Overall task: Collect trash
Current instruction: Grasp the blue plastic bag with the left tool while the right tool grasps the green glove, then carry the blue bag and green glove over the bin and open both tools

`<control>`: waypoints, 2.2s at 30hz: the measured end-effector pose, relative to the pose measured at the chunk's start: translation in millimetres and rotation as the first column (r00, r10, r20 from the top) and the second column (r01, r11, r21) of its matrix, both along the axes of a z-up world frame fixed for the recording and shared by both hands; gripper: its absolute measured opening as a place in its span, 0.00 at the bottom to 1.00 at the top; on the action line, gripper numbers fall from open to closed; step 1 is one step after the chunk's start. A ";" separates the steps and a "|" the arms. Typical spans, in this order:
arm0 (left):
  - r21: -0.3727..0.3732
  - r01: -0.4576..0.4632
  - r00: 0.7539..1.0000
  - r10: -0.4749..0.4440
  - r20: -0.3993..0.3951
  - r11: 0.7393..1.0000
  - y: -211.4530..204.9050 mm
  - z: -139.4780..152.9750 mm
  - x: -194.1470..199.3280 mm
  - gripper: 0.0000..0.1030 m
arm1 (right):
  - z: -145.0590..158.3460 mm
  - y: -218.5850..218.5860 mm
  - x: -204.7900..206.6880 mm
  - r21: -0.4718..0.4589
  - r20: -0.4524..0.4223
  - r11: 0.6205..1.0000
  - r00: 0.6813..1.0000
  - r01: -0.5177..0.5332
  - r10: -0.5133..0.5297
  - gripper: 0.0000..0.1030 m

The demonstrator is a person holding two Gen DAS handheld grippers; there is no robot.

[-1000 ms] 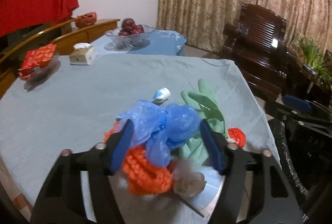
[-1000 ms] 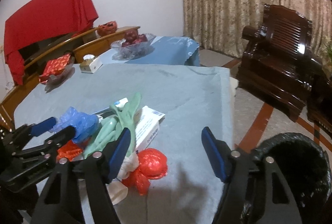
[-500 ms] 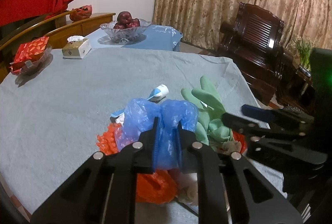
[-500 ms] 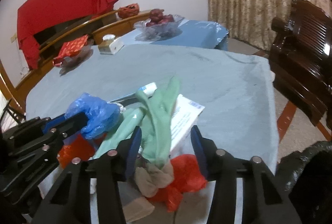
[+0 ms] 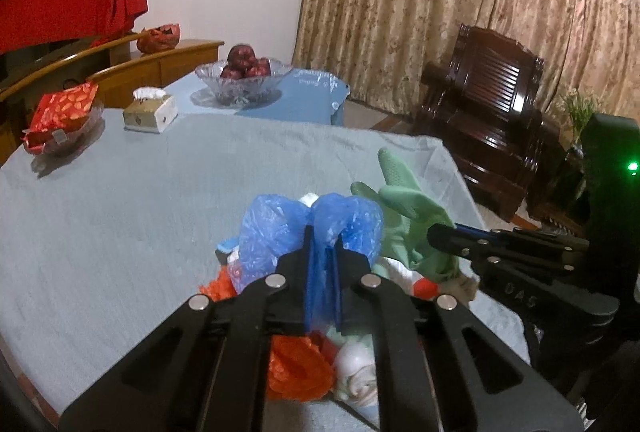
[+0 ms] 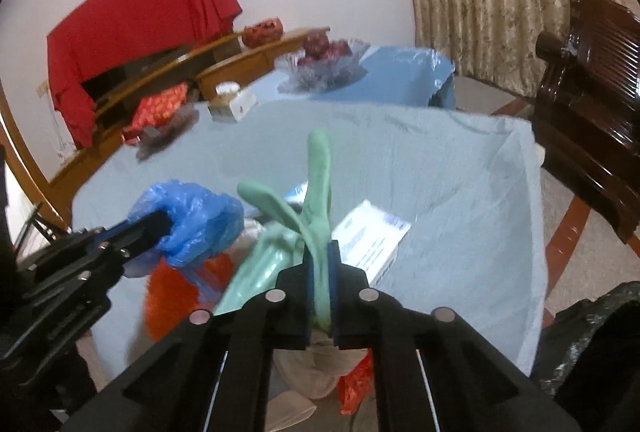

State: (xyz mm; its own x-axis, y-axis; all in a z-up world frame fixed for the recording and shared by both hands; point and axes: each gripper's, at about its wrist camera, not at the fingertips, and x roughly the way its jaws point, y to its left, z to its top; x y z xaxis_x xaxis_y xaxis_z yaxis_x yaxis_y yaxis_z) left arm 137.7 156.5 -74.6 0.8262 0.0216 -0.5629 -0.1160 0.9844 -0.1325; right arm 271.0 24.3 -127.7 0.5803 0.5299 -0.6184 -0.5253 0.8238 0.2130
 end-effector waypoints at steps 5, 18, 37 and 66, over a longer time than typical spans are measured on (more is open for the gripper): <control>-0.003 0.015 0.999 -0.015 0.051 1.000 -9.2 21.2 -6.6 0.06 | 31.3 -19.2 -10.2 0.061 0.048 0.998 0.999 0.013 -0.016 0.06; -0.020 0.128 0.984 -0.125 0.125 0.992 -60.2 57.4 -26.1 0.06 | 80.2 -89.8 -46.9 0.132 0.137 0.987 0.984 0.094 -0.112 0.05; -0.046 0.476 0.880 -0.475 0.029 0.878 -221.9 12.6 -3.1 0.06 | 40.6 -258.1 -106.4 0.034 0.090 0.898 0.894 0.439 -0.440 0.05; -0.063 0.459 0.885 -0.462 -0.051 0.886 -220.4 -19.9 10.0 0.70 | 0.0 -305.7 -126.0 -0.014 0.030 0.814 0.814 0.581 -0.580 0.90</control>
